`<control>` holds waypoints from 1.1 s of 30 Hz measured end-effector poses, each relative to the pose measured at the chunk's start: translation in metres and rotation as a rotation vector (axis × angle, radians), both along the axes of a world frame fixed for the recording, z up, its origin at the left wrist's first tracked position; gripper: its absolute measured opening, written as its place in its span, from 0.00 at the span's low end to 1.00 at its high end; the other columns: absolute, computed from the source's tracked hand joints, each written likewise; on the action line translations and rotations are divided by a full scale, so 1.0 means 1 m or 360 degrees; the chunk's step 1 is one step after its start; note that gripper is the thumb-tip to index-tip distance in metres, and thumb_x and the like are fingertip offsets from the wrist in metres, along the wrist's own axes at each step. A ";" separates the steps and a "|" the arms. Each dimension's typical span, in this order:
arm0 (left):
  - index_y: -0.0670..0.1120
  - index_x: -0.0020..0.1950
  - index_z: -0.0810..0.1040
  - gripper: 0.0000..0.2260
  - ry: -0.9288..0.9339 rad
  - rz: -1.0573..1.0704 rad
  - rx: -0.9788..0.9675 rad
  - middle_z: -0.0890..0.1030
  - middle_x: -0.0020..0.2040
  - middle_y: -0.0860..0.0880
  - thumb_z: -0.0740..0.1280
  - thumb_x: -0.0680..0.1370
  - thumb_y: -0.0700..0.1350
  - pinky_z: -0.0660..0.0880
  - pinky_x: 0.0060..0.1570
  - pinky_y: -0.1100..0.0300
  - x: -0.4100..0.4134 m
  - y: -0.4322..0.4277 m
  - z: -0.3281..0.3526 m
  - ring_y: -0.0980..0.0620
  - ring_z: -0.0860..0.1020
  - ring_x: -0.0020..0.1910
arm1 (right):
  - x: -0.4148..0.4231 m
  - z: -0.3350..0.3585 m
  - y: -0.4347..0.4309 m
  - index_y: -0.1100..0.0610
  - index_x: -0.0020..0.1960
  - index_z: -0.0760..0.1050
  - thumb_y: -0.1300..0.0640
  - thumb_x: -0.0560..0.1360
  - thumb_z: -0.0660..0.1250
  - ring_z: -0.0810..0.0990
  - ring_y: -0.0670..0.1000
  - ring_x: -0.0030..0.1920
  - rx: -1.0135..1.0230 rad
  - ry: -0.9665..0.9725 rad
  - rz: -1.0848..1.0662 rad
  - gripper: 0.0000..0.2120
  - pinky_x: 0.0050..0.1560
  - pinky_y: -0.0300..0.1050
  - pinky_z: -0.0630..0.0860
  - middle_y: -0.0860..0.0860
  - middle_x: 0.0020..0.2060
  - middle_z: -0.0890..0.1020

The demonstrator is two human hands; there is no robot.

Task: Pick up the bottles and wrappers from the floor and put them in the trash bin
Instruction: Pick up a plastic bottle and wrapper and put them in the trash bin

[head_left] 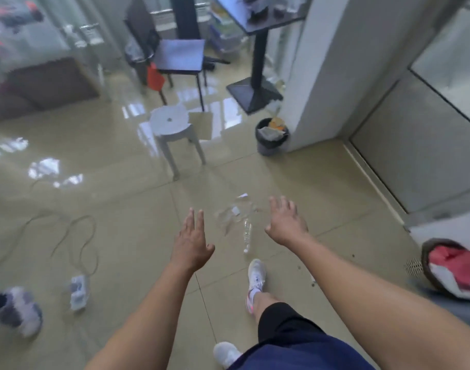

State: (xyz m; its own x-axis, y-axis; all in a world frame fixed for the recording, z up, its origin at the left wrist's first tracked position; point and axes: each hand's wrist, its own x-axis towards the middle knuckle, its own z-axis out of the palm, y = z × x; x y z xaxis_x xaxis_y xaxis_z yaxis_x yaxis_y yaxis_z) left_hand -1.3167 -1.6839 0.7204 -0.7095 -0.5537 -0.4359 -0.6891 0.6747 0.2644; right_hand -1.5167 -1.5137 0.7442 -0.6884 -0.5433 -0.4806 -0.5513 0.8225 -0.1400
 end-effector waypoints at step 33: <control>0.45 0.84 0.50 0.39 -0.0528 -0.1943 -0.0247 0.47 0.85 0.46 0.68 0.78 0.43 0.60 0.74 0.52 -0.375 -0.225 -0.803 0.44 0.49 0.83 | -0.125 -0.772 -0.120 0.53 0.81 0.51 0.50 0.77 0.67 0.69 0.60 0.68 0.0220 -0.0689 -0.1014 0.38 0.62 0.53 0.74 0.55 0.69 0.68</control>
